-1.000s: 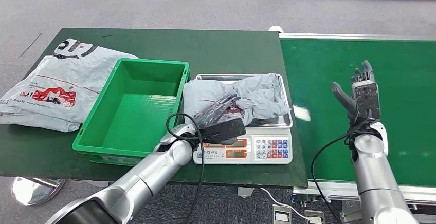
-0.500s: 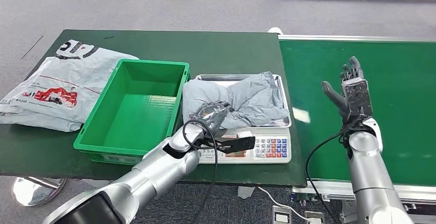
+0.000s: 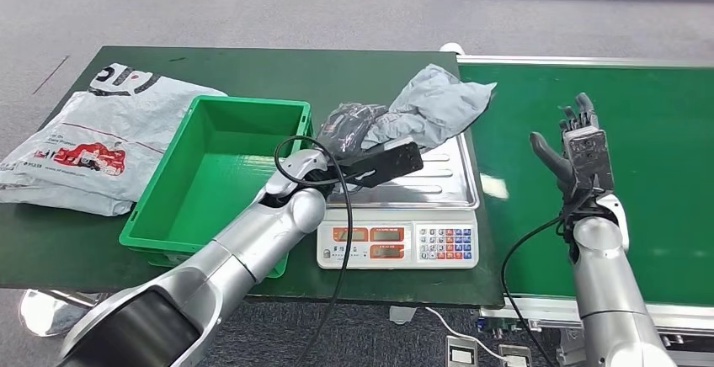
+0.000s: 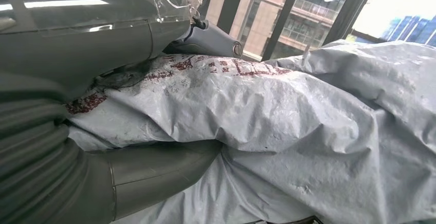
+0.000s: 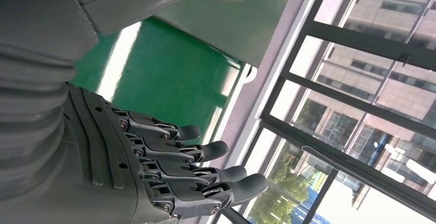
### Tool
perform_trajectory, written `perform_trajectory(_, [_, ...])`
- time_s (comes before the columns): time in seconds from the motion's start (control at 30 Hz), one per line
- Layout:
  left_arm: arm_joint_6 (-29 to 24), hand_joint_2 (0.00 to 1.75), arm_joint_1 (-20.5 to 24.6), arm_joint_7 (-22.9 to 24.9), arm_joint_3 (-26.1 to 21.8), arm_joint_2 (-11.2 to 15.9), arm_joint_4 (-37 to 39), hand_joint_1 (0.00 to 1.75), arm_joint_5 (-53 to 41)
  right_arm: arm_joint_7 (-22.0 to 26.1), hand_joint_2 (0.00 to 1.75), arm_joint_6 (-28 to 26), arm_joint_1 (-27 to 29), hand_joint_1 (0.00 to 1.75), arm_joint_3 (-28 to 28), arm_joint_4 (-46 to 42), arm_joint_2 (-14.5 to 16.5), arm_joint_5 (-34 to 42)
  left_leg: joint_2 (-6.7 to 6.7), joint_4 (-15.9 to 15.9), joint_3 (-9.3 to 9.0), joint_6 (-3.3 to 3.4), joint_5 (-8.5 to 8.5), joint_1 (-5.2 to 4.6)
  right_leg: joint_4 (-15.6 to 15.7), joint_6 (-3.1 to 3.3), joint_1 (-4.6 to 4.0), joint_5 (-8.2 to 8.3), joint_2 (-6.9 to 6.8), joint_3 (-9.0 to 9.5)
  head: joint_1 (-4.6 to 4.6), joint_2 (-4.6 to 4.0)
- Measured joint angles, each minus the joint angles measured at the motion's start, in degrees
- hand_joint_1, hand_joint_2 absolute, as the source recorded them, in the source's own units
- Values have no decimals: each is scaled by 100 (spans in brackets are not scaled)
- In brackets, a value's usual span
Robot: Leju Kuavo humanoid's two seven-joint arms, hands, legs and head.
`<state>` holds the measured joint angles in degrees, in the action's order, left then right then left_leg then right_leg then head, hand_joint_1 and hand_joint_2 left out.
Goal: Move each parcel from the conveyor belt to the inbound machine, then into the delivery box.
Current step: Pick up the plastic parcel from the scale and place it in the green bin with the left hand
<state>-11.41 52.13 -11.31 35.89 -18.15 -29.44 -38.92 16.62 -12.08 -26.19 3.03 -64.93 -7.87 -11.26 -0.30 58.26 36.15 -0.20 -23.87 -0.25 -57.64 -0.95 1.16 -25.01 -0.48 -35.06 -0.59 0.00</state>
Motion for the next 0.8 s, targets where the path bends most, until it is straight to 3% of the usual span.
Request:
perform_trajectory(0.43, [43, 175, 141, -148, -175, -5, -350, 175, 388, 41, 175, 99, 8, 0, 5, -12, -29, 5, 2, -1, 8, 0, 1, 0, 0, -1, 0, 0, 1, -5, 0, 0])
perform_trajectory(0.53, [-613, 175, 216, 117, -192, 129, -520, 175, -36, 109, 175, 149, -70, 0, 5, 64, -53, 29, 4, -1, 9, 0, 1, 0, -1, 0, 0, 1, 3, -6, 0, 0])
perform_trajectory(0.67, [-1939, 175, 229, 940, -200, 444, -562, 175, -1439, 105, 175, 27, -173, 0, -4, 202, -53, 15, 2, -3, 8, -3, 3, 4, -2, 1, -5, 0, 0, -8, 0, 0])
perform_trajectory(0.8, [-2548, 175, 166, 1773, -316, 769, -386, 175, -2711, 73, 175, -144, -178, 0, -8, 286, -48, -53, -5, -5, 9, -6, 6, 10, -3, 3, -11, -1, -9, -7, 0, 0])
